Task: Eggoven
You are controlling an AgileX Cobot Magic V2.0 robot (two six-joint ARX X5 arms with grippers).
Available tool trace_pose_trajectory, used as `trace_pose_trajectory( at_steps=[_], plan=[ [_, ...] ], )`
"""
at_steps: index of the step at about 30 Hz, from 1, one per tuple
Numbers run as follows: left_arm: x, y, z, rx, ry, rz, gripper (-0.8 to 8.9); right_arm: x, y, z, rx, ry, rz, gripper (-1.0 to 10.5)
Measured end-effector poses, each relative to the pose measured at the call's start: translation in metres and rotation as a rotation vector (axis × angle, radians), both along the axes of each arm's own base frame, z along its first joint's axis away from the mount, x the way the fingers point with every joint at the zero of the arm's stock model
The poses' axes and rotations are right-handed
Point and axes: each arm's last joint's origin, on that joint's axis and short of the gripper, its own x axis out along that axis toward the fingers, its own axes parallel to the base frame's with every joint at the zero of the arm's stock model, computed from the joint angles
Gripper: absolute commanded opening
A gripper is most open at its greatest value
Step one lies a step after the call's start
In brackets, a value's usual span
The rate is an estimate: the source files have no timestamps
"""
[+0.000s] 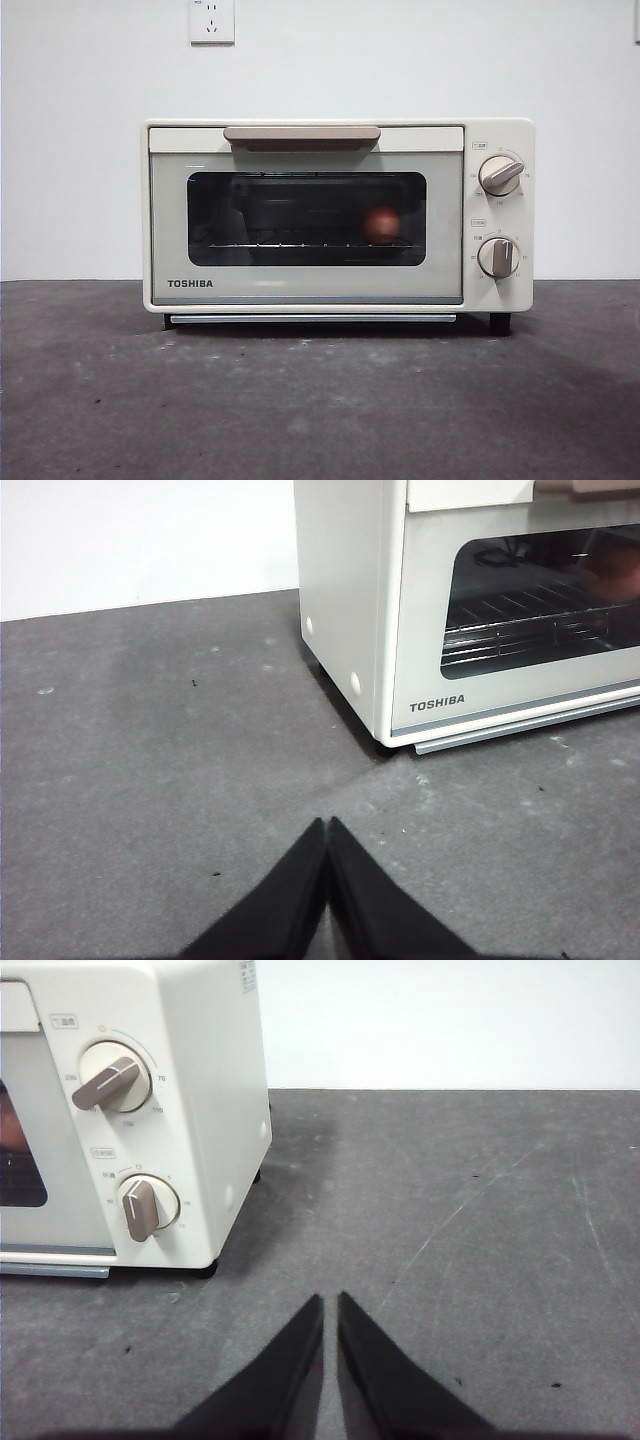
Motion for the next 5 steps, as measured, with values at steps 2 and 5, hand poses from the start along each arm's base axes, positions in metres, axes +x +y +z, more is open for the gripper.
trace_pose_trajectory(
  at_steps=[2,5],
  plan=[
    [0.0000,0.0000,0.0000,0.000,0.000,0.000,0.08,0.0000,0.0000,0.0000,0.000,0.000,0.000,0.1],
    [0.0000,0.0000,0.0000,0.000,0.000,0.000,0.08,0.0000,0.0000,0.0000,0.000,0.000,0.000,0.1]
  ],
)
